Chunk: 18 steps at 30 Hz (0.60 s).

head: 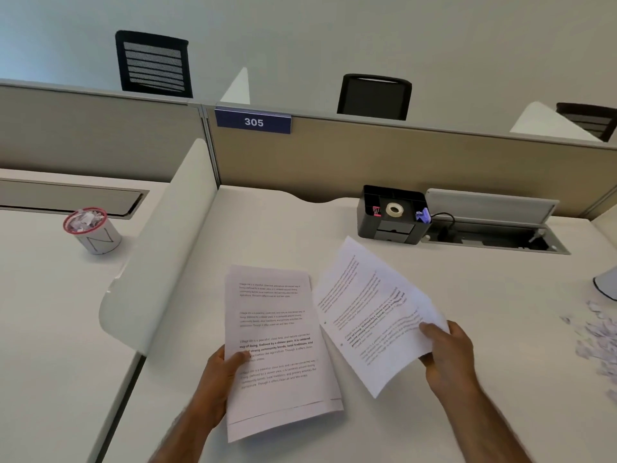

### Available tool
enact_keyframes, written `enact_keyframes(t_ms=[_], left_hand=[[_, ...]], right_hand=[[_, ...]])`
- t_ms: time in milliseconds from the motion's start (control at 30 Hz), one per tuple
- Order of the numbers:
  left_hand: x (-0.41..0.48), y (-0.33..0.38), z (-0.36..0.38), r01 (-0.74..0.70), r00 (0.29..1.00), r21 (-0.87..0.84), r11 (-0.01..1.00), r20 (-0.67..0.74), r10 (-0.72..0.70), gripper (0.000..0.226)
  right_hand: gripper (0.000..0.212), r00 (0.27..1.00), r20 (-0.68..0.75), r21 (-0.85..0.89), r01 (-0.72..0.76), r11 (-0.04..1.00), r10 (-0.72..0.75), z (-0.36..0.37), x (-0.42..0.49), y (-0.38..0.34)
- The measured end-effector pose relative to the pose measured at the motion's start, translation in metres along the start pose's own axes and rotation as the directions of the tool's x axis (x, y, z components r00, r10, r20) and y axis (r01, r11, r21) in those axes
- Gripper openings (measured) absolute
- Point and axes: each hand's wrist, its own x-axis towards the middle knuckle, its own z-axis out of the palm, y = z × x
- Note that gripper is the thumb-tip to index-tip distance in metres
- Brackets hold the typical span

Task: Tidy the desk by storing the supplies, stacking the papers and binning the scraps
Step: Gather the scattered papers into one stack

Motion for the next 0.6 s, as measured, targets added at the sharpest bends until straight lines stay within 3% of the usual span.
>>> enact_keyframes(t_ms=[333, 600], left_hand=[[-0.001, -0.005, 0.017, -0.001, 1.0, 0.06, 0.998, 0.014, 0.0, 0.029], [-0.002, -0.007, 0.021, -0.008, 1.0, 0.117, 0.993, 0.012, 0.007, 0.028]], right_hand=[[0.033, 0.966, -0.244, 0.27, -0.023, 0.963, 0.091, 0.007, -0.027, 0.028], [0.038, 0.991, -0.102, 0.344, -0.048, 0.938, 0.088, -0.001, -0.029, 0.01]])
